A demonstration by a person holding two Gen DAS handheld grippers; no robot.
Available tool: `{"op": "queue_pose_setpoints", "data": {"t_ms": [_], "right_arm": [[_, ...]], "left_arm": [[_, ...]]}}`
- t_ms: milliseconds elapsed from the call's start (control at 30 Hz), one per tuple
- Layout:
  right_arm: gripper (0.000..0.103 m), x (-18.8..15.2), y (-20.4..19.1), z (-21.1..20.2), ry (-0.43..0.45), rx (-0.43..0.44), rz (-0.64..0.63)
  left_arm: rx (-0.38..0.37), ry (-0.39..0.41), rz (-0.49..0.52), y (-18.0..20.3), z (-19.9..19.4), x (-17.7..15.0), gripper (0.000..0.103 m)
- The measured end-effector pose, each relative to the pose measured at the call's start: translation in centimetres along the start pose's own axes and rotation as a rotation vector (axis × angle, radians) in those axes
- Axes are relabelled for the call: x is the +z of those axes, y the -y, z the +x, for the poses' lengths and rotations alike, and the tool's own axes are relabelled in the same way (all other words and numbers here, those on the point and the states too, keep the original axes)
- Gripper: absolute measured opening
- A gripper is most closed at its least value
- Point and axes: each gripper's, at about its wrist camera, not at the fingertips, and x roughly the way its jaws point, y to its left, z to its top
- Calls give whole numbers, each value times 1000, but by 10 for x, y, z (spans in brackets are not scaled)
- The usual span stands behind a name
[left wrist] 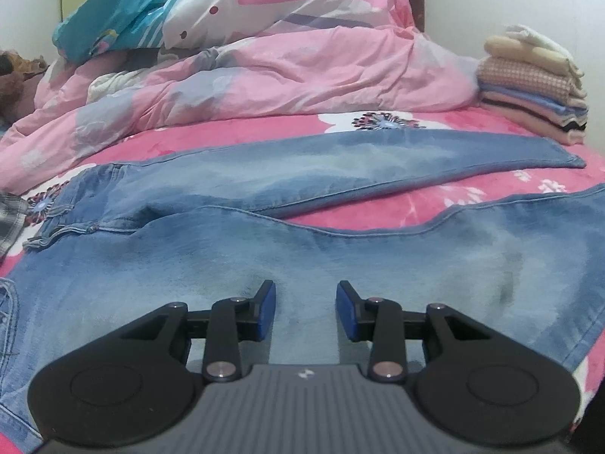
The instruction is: Fold clothes
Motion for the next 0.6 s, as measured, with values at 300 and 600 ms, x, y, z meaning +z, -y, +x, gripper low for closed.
{"op": "queue_pose_setpoints", "data": {"t_ms": [300,600], "right_arm": [[3,-3,23,-8,26,17,54],[20,6,31,-8,36,-55,98]], "left_arm": [[20,-14,25,0,-1,2,37],[-7,2,23,-4,-3,-3,38]]}}
